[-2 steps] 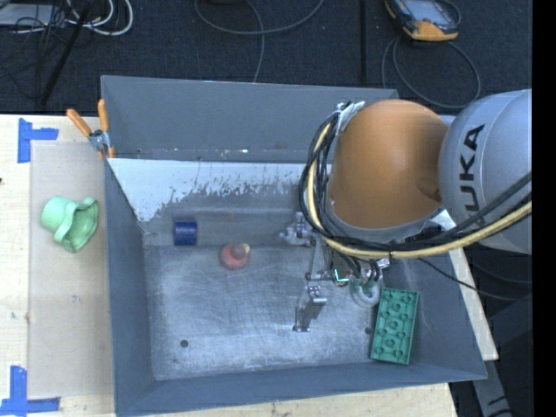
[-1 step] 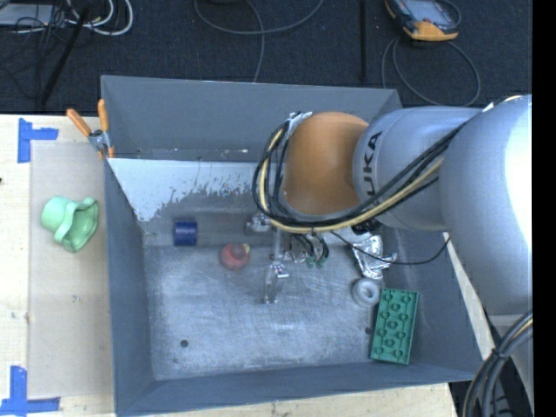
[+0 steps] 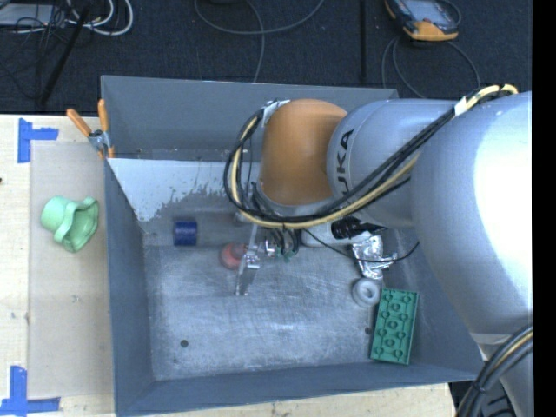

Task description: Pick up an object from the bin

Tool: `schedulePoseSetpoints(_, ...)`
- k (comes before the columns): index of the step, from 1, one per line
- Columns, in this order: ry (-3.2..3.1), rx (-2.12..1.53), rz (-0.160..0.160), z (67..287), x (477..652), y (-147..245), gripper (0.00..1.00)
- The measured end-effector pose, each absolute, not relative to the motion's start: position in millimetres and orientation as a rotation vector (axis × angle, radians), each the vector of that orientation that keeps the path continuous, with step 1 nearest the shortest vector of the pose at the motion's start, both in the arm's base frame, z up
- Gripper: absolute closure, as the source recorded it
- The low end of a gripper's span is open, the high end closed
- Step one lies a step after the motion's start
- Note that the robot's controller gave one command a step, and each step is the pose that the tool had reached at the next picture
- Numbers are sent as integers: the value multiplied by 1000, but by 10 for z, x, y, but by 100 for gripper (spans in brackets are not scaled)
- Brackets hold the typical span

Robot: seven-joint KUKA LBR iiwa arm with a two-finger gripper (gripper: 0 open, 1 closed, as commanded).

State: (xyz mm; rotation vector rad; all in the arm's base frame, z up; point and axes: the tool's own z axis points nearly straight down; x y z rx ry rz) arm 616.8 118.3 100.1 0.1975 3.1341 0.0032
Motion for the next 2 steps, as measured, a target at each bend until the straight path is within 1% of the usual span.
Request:
schedulePoseSetpoints(1, 3138, 114, -1, 1064, 6185, 977, 0)
schedulePoseSetpoints(2, 3116, 396, 2, 735, 6233, 1054, 0)
